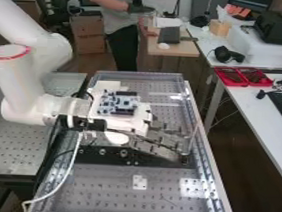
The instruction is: Grab the pcb board and place it in the clear container
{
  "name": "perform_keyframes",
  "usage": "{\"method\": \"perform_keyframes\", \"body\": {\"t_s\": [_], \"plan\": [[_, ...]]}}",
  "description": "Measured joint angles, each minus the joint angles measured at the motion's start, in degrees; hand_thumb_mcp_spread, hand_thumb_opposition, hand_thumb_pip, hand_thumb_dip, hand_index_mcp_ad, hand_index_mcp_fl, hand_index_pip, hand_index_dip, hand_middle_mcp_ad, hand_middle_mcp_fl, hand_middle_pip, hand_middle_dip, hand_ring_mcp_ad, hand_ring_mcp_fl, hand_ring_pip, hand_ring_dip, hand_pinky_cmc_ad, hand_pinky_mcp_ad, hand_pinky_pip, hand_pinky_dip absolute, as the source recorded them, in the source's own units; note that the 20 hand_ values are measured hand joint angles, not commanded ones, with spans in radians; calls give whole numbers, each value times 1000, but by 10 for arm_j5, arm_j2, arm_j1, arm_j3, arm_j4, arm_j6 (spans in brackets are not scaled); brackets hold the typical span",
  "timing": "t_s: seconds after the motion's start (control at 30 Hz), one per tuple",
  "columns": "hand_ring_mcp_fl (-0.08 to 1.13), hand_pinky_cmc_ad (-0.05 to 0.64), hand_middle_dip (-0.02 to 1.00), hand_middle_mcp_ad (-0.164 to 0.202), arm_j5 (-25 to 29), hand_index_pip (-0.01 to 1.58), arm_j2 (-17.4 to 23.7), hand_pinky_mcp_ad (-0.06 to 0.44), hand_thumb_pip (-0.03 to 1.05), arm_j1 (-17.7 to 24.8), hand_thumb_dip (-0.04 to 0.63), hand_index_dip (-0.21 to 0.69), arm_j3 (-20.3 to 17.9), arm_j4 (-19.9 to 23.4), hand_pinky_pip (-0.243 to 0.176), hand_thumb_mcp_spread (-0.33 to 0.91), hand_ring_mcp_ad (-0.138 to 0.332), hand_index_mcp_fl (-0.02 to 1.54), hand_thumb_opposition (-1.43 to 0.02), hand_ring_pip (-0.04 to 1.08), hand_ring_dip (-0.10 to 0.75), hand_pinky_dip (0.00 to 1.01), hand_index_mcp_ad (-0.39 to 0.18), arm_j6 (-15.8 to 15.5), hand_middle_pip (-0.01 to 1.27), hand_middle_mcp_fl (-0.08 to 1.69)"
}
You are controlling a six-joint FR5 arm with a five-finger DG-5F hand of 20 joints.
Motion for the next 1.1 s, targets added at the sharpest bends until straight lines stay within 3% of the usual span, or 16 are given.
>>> {"method": "perform_keyframes", "body": {"t_s": [0.2,0.43,0.6,0.8,1.1], "plan": [[49,278,138,16,-5,1038,54,150,396,43,209,138,-29,27,-105,691,182,878,-962,84,-5,180,-213,27,138,56],[49,291,138,16,-13,1002,65,150,400,112,209,173,-35,48,-105,693,180,887,-962,84,-5,180,-209,65,138,56],[49,291,138,16,-12,972,42,150,400,166,209,188,-19,58,-105,693,183,895,-962,84,-5,180,-206,90,138,56],[49,291,138,16,11,974,-2,148,400,199,206,202,16,39,-105,693,180,901,-962,84,-5,180,-206,97,138,56],[49,291,138,16,49,956,-58,148,400,226,209,208,64,-4,-105,693,183,904,-958,84,-5,180,-208,84,138,56]]}}
